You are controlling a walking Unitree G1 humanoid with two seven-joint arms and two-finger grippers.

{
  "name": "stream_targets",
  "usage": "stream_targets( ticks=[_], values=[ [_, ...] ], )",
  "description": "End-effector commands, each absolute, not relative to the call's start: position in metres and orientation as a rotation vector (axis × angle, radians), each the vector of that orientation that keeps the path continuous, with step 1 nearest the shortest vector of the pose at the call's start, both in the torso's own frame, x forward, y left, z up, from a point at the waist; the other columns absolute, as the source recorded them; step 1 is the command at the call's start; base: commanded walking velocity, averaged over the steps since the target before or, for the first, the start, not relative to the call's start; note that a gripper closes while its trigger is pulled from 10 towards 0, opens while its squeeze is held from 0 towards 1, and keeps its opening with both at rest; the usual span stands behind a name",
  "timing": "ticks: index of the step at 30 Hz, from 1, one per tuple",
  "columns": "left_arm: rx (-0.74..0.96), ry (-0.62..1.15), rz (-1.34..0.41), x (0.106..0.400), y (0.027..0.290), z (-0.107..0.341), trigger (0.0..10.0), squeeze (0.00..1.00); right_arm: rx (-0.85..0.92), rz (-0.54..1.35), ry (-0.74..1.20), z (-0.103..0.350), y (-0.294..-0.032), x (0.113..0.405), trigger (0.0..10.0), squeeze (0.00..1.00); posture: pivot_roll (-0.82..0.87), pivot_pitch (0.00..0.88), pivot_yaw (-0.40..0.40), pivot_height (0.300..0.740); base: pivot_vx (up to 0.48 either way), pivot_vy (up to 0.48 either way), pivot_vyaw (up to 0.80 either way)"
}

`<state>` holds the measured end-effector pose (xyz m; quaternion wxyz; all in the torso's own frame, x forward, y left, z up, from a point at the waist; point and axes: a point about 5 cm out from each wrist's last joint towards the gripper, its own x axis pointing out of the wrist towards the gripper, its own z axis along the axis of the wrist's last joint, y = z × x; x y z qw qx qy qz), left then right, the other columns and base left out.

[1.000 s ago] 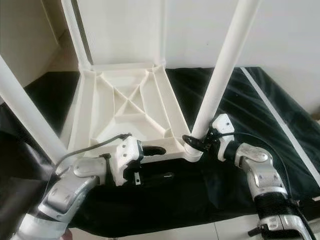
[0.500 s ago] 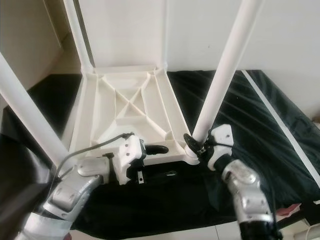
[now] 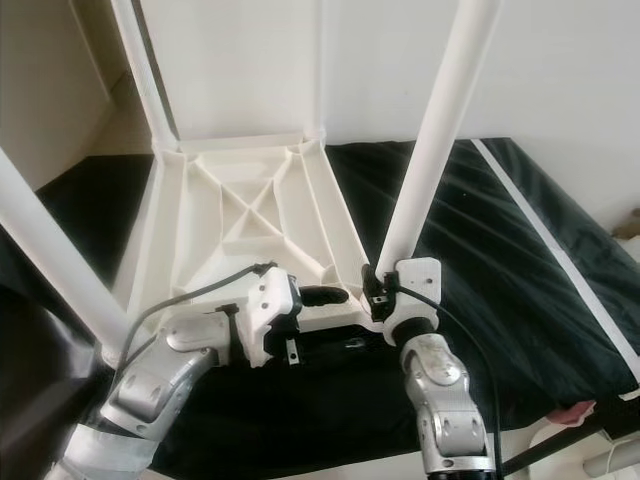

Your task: Building children table

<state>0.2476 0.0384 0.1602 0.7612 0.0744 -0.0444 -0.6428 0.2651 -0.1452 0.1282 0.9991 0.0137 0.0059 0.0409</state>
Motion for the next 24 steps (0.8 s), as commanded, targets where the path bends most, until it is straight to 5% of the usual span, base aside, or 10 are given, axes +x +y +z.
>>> stream_targets(
  ticks=[1, 9, 10, 20, 21, 24],
  values=[
    [0.172, -0.112, -1.294, 0.254, 0.040, 0.162, 10.0, 0.00, 0.044, 0.033, 0.111, 0.110, -0.143, 0.262, 10.0, 0.00, -0.05, 0.000, -0.023, 0.740, 0.000, 0.000, 0.00],
    [0.165, -0.119, -1.279, 0.254, 0.040, 0.163, 10.0, 0.00, 0.075, -0.033, 0.120, 0.112, -0.137, 0.260, 10.0, 0.00, -0.05, 0.000, -0.032, 0.740, 0.000, 0.000, 0.00],
    [0.164, -0.120, -1.280, 0.254, 0.039, 0.162, 10.0, 0.00, 0.082, -0.025, 0.107, 0.114, -0.137, 0.260, 10.0, 1.00, -0.05, 0.000, -0.032, 0.740, 0.000, 0.000, 0.00],
    [0.169, -0.119, -1.278, 0.256, 0.039, 0.161, 10.0, 0.00, 0.082, 0.066, -0.001, 0.134, -0.148, 0.257, 10.0, 1.00, -0.05, 0.000, -0.033, 0.740, 0.000, 0.000, 0.00],
    [0.168, -0.121, -1.278, 0.256, 0.038, 0.161, 10.0, 0.00, 0.028, 0.119, -0.008, 0.135, -0.163, 0.255, 10.0, 0.00, -0.05, 0.000, -0.036, 0.740, 0.000, 0.000, 0.00],
    [0.167, -0.123, -1.278, 0.257, 0.038, 0.162, 10.0, 0.00, -0.019, 0.168, -0.005, 0.136, -0.178, 0.253, 10.0, 0.00, -0.05, 0.000, -0.036, 0.740, 0.000, 0.000, 0.00]
  ],
)
